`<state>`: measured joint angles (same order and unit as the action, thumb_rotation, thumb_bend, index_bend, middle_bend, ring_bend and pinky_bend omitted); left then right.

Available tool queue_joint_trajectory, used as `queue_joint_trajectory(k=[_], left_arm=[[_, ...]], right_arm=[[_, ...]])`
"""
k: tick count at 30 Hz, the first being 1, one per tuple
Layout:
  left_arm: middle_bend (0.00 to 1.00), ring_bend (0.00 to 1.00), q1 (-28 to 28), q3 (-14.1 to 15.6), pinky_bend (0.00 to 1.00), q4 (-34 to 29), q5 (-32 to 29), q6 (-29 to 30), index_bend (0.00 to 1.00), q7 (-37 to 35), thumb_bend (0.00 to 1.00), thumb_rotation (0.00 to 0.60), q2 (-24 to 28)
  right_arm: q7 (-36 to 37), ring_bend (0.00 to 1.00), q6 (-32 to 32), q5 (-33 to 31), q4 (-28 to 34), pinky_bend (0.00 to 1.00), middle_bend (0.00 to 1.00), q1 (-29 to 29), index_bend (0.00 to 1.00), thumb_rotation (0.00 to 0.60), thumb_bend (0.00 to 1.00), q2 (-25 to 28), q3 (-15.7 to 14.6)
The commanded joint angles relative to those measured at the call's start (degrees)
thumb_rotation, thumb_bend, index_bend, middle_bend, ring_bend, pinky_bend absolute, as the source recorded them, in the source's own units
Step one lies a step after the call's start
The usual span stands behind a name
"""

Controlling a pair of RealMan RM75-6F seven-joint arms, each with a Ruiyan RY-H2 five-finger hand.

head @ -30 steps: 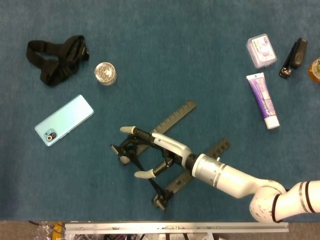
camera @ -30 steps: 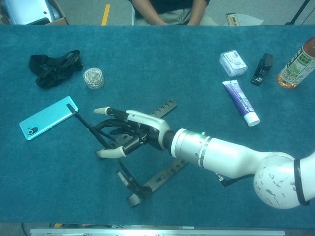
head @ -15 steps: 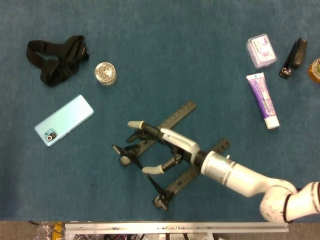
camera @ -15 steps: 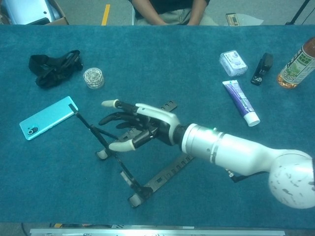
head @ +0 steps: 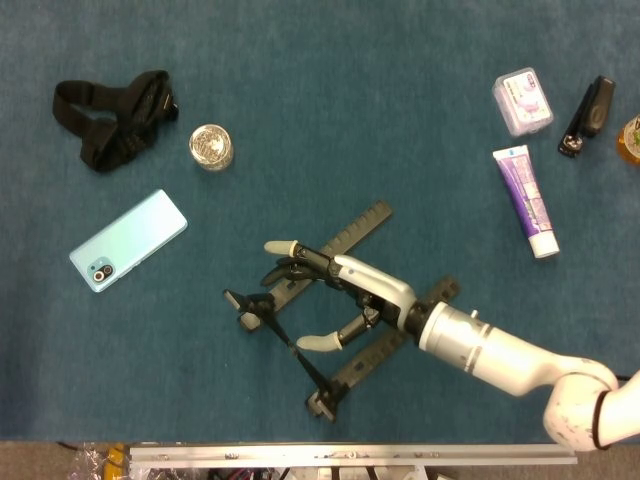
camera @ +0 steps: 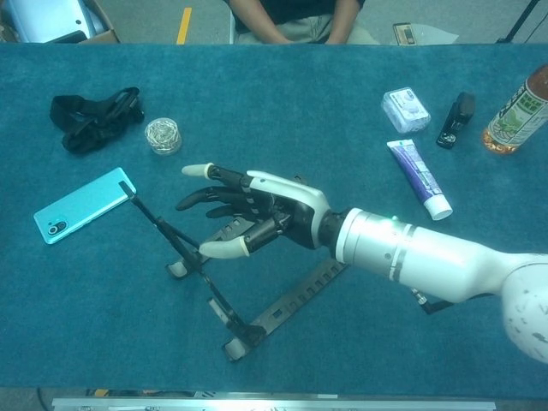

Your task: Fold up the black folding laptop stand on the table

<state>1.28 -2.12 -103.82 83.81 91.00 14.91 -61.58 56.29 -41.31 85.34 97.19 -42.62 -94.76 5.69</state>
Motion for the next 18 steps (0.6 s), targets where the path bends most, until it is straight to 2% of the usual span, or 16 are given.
queue_joint_trajectory(k=[1,6,10,18], left_arm=[[0.17,0.07,0.0,0.0,0.14,0.1,-0.1,0.0,0.18,0.0,0.28,0.6,0.0],[0.17,0.07,-0.3,0.1,0.14,0.1,-0.3,-1.0,0.18,-0.2,0.28,0.6,-0.1],[0.17,0.07,-0.8,0.3,0.14,0.0,-0.1,-1.9,0.18,-1.1,0.28,0.6,-0.1],[0.16,0.07,-2.9,1.5,0.14,-1.0,1.4,-6.5,0.18,-3.7,0.28,0.6,1.9]], right_arm=[[0.9,0.04,-0.9,2.6,2.3,0.09,0.22,-0.5,0.05,0.6,0.18,3.0,-0.4],[-3.1,0.04,-4.9,6.4,4.3,0.09,0.22,-0.1,0.05,0.6,0.18,8.3,-1.2],[-7.8,0.04,-7.9,6.6,5.5,0.09,0.22,1.2,0.05,0.6,0.18,11.1,-1.5],[-16.4,0.04,-12.4,4.8,7.3,0.09,0.22,2.5,0.03,0.6,0.17,19.3,0.5]])
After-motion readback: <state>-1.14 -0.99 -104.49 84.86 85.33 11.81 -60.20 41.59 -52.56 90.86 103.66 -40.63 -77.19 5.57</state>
